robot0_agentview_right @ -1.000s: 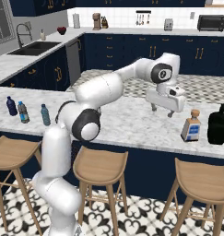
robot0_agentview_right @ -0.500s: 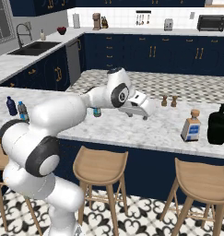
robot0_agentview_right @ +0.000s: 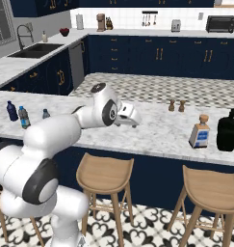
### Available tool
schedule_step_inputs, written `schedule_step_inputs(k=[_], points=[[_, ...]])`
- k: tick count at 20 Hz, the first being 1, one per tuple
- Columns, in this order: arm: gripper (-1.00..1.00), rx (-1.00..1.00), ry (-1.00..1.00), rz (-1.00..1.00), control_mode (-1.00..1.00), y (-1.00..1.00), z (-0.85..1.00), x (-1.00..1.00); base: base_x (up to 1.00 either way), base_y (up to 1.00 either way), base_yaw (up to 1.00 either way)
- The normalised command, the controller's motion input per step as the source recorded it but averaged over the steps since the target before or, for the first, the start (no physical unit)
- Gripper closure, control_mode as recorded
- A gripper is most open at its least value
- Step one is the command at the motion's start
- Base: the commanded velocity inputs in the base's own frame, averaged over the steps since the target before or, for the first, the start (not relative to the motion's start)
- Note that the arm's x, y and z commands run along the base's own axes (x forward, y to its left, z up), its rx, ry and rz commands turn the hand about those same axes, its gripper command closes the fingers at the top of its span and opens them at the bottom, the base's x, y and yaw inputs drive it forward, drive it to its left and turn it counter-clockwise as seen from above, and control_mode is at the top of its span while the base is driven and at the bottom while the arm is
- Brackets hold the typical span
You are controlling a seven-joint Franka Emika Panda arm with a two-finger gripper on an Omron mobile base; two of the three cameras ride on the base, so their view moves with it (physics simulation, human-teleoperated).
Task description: Move the plastic bottles in the middle to the plastics group, and the glass bottles in the middle to the glass group.
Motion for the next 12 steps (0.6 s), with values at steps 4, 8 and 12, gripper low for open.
schedule_step_inputs(k=[4,8,12], points=[[-1.00,0.02,0.00,0.29,-1.00,0.67,0.05,0.29,0.00,0.00,0.00],[-1.00,0.01,0.00,0.38,-1.00,0.63,0.01,0.30,0.00,0.00,0.00],[-1.00,0.08,-0.01,0.39,-1.00,0.54,0.00,0.36,0.00,0.00,0.00]])
